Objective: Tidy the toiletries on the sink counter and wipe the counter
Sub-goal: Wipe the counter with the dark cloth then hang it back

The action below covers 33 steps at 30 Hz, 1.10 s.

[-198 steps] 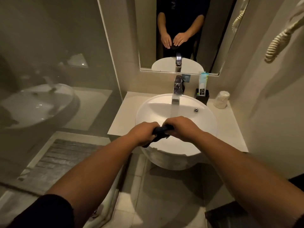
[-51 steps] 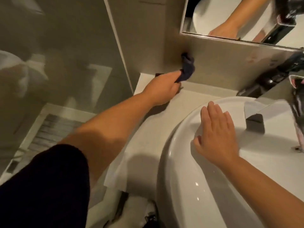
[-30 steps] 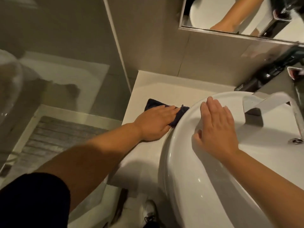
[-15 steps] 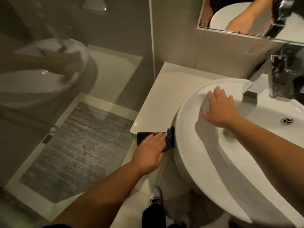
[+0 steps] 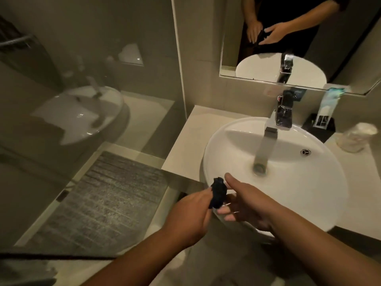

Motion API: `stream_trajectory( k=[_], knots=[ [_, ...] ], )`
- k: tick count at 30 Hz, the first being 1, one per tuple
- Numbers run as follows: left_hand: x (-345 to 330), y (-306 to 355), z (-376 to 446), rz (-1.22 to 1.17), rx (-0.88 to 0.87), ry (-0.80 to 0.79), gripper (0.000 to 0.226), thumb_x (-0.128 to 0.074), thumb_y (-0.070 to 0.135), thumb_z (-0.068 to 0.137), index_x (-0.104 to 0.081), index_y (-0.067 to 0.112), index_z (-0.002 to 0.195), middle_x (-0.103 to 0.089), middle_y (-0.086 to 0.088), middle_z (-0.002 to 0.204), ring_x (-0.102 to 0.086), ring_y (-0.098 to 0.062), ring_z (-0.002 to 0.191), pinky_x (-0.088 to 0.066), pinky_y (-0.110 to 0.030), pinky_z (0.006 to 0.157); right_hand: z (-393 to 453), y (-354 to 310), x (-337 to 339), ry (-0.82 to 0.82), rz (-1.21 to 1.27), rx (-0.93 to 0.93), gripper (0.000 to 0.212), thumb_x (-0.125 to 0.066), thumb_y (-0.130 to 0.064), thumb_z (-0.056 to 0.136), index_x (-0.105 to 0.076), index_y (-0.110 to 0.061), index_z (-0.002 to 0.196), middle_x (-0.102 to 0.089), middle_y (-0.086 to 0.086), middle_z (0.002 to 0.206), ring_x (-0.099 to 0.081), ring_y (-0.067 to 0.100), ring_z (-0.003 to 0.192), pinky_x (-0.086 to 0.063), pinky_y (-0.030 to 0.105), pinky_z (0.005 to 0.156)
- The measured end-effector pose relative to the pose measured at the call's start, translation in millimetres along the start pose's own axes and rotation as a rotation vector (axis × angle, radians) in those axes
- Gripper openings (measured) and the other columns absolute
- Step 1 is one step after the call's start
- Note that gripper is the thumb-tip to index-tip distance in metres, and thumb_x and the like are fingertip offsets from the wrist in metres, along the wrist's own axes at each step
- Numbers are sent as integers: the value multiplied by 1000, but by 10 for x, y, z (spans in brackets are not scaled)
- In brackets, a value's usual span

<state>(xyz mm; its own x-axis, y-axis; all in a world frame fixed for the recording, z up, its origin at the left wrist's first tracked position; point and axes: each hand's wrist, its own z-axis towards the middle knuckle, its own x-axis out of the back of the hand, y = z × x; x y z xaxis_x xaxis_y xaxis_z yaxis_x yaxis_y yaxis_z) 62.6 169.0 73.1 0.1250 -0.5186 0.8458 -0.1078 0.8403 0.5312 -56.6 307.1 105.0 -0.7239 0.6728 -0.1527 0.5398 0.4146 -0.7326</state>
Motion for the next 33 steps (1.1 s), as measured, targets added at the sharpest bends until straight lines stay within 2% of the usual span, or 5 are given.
stream_trajectory(
  k=[5,9,17,28,33],
  knots=[
    [149,211,-254,299,-345,92,61,-56,28,89,-37,8,143,-40,-13,150,-40,-24,136,-28,-38,113,-362,-48,-138,187,113,260,18,-62,-17,87,-68,-19,105,-69,15,106,-68,30,94,-58,39,69],
    [360,240,-472,-244,-194,10,63,-41,51,90,-16,41,147,-15,23,154,-15,3,142,-14,-17,113,-792,82,-205,242,67,450,25,-61,-11,86,-69,-25,106,-70,8,106,-67,29,98,-58,45,79],
    [642,368,-511,-633,-36,-329,29,-63,18,90,-60,21,118,-66,-7,112,-64,-12,103,-52,-30,93,-1604,510,-212,275,5,612,20,-65,-21,83,-68,-26,102,-71,2,99,-68,20,93,-54,28,71],
    [106,600,-749,-135,-411,-157,9,-59,28,88,-63,28,96,-59,17,88,-53,2,81,-46,-21,71,-1850,1532,124,777,-488,530,13,-68,-11,84,-67,-23,87,-41,-8,125,-44,-2,113,-42,26,97],
    [-149,459,-864,-184,-340,-212,11,-53,35,89,-60,32,97,-63,18,87,-56,2,80,-48,-20,69,-1783,1893,221,636,-493,478,15,-64,-17,87,-66,-32,90,-56,-21,119,-42,-12,119,-35,11,91]
  ],
)
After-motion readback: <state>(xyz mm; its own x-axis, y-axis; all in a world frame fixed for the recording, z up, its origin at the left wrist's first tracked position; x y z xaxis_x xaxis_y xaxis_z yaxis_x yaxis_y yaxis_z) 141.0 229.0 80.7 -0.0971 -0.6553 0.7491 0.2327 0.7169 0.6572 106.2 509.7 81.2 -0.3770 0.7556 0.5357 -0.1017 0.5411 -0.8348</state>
